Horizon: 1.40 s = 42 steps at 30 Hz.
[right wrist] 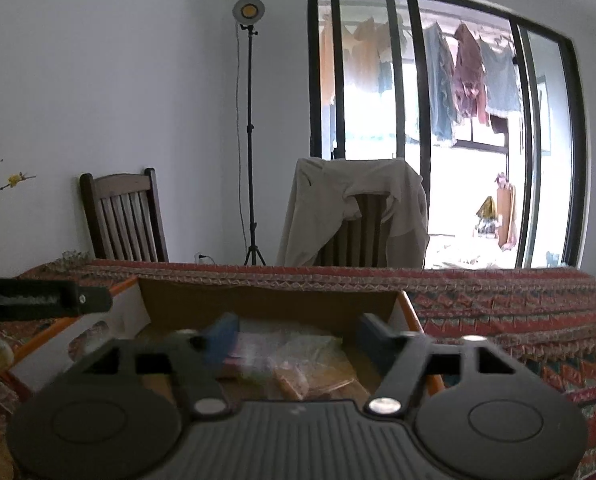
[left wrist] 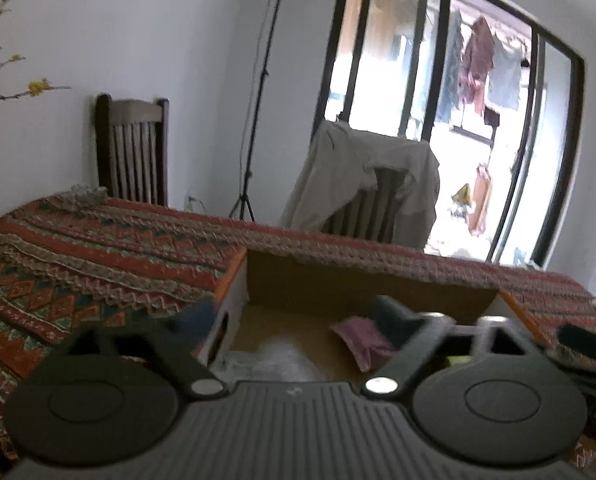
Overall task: Organize snacks
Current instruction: 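Carry both items over the cardboard box and open both tools, then lift both open tools away from the box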
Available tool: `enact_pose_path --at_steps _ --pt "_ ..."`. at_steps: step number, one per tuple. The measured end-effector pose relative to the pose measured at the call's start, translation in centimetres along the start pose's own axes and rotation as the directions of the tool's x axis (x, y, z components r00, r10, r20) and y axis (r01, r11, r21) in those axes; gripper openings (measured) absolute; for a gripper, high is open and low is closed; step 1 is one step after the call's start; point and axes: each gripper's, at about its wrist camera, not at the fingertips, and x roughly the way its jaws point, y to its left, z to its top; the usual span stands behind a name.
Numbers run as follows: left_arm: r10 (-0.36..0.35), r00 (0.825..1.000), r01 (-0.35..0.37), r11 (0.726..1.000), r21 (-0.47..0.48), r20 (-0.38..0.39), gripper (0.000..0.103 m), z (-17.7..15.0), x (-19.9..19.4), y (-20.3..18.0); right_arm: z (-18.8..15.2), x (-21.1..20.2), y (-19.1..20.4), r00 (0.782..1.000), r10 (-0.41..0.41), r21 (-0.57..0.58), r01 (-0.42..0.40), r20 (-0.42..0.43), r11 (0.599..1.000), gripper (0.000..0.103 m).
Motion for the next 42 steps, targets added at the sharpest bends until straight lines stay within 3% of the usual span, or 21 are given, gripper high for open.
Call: enact_pose_path --at_steps 1,16,26,42 --pt "-0.002 1.0 0.002 1.0 -0.008 0.014 0.103 0.0 -0.3 0.1 -0.1 -0.1 -0.1 1.0 0.002 0.008 -0.002 0.003 1.0 0.103" --pt "-0.005 0.999 0.005 1.0 -0.012 0.039 0.103 0.3 -1.7 -0.3 -0.1 -0.6 -0.2 1.0 -0.02 0.012 0.02 -0.007 1.0 0.103" --pt "-0.007 0.997 0.008 1.0 -0.024 0.072 0.103 1.5 -4.6 -0.7 1.1 -2.5 -0.7 0.998 -0.048 0.03 0.047 0.031 0.998 0.103" --pt "0.001 0.999 -0.001 1.0 0.002 0.037 0.103 -0.3 -10.4 3.4 0.6 -8.1 0.6 0.998 -0.056 0.032 0.056 0.019 0.998 0.103"
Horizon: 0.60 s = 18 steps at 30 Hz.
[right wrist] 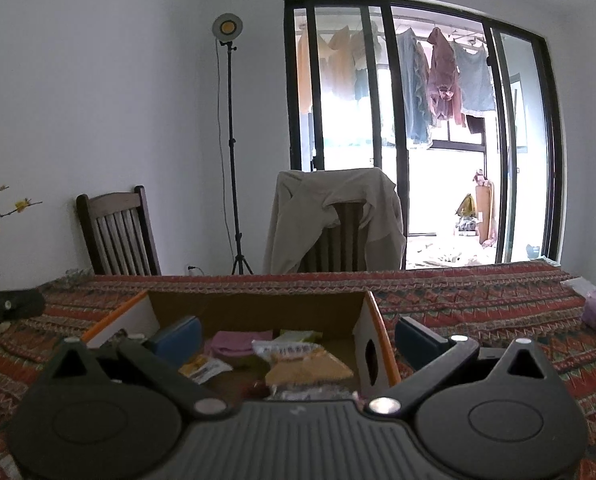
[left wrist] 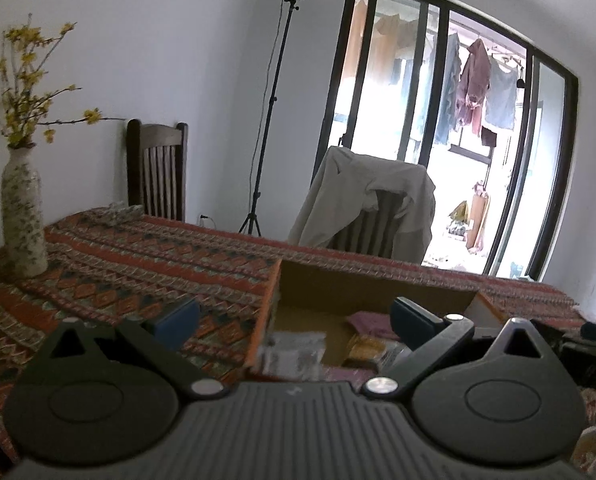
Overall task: Organize snacks
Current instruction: 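Lift both open tools away from the box, then move both tools back toward the snack pile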
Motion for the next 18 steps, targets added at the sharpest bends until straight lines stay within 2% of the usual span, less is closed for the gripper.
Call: enact_pose_path --at_steps 18 --pt "0.017 0.995 -0.014 0.999 0.034 -0.099 0.103 -5.5 -4.0 5.9 -4.2 -4.5 3.1 0.992 0.059 -0.061 -0.066 -0.112 0.996 0.103"
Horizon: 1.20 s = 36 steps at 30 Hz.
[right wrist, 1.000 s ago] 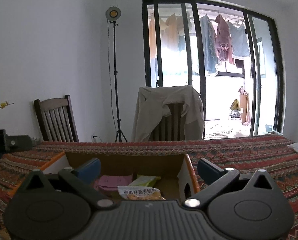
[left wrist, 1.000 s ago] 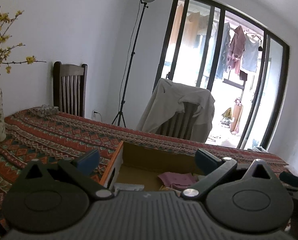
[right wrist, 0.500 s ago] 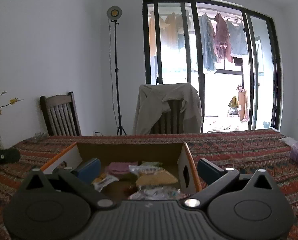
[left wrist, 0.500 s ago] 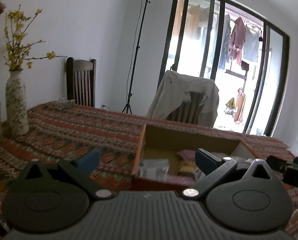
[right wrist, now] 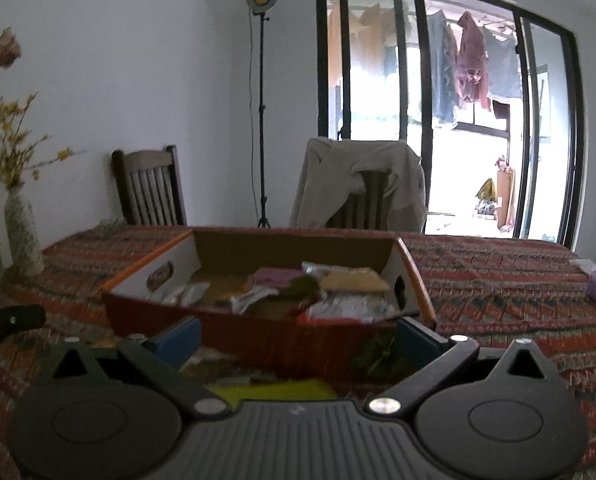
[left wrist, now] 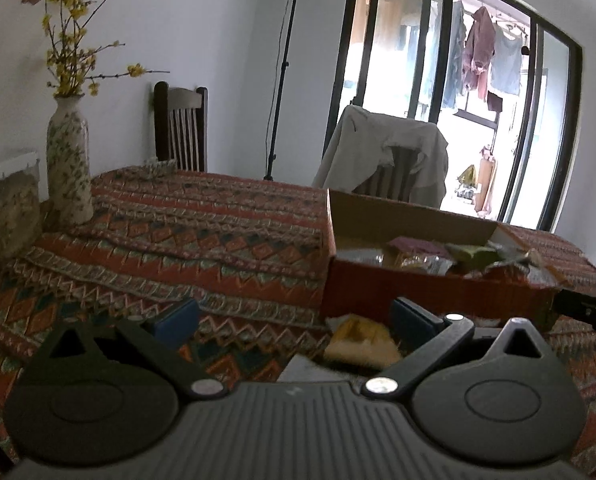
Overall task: Organize snacks
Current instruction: 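Move both tools back toward the snack pile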
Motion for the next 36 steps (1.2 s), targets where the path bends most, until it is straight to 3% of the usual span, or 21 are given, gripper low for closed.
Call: enact_pose_path --at_steps 13,31,36 --pt "-0.049 0.999 0.049 0.999 0.004 -0.008 0.103 -2.4 0.2 0.8 -2.2 -1.2 0.8 0.997 -0.042 0.017 0.043 -0.059 0.999 0.103" --pt "-0.064 0.998 0.064 0.998 -0.016 0.01 0.103 -2.9 -0.2 1.3 -2.8 -0.7 2.7 0.994 0.011 0.027 -0.008 -0.105 1.0 0.102" --pt "-0.068 0.998 0.069 0.997 -0.022 0.009 0.103 -2.9 -0.2 1.4 -2.5 0.4 2.9 0.992 -0.03 0.044 0.035 -0.123 0.998 0.101"
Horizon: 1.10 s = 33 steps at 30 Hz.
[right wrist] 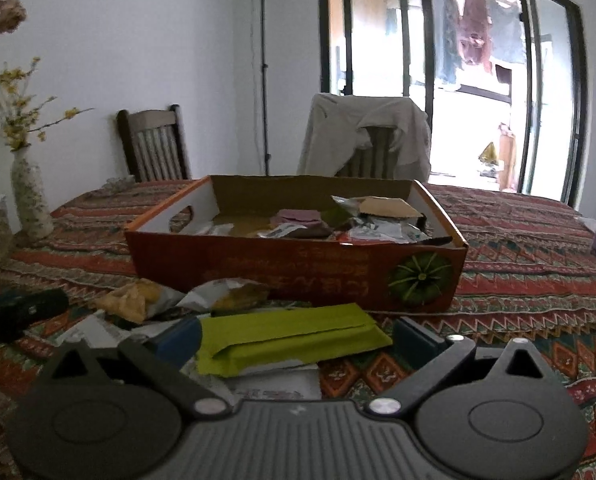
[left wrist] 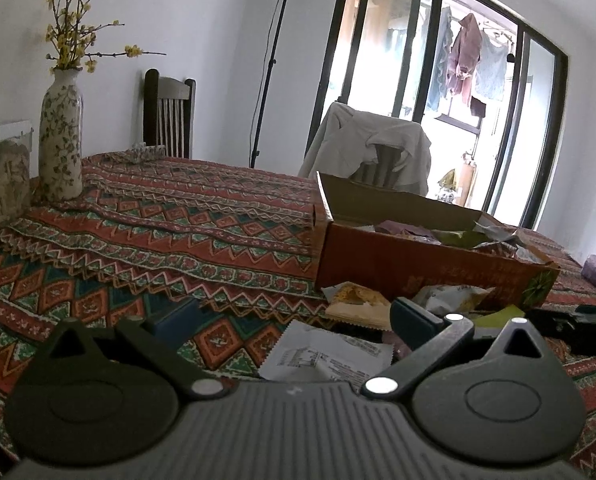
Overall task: Organize snacks
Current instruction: 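Move both tools back toward the snack pile, then grasp the yellow-green bar packet with the right tool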
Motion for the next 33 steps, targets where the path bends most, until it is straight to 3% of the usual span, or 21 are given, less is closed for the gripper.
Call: enact_pose_path --at_steps 9,15,22,25,33 --pt "-0.004 1.0 0.004 1.0 -0.025 -0.014 0.103 0.0 0.3 0.4 2.5 5.6 0.0 0.982 -0.122 0.067 0.132 -0.142 0.989 0.096" --pt "0.012 0.999 -0.013 0.999 -0.039 -0.035 0.103 0.1 0.7 0.6 1.6 5.7 0.3 0.976 -0.125 0.032 0.133 -0.178 0.991 0.092" --pt "0.03 0.999 -0.032 0.999 -0.039 -0.036 0.103 0.0 0.8 0.6 0.3 4.4 -2.2 0.973 -0.09 -0.003 0.092 -0.214 0.996 0.068" --pt "0.041 0.998 -0.042 0.999 -0.035 -0.039 0.103 0.1 0.9 0.6 0.0 3.7 -3.4 0.973 -0.06 -0.009 0.06 -0.225 0.998 0.037" --pt "0.059 0.997 -0.059 0.998 -0.016 -0.043 0.103 -0.1 1.0 0.3 -1.1 2.2 -4.7 0.984 -0.053 -0.09 0.039 -0.167 0.995 0.033"
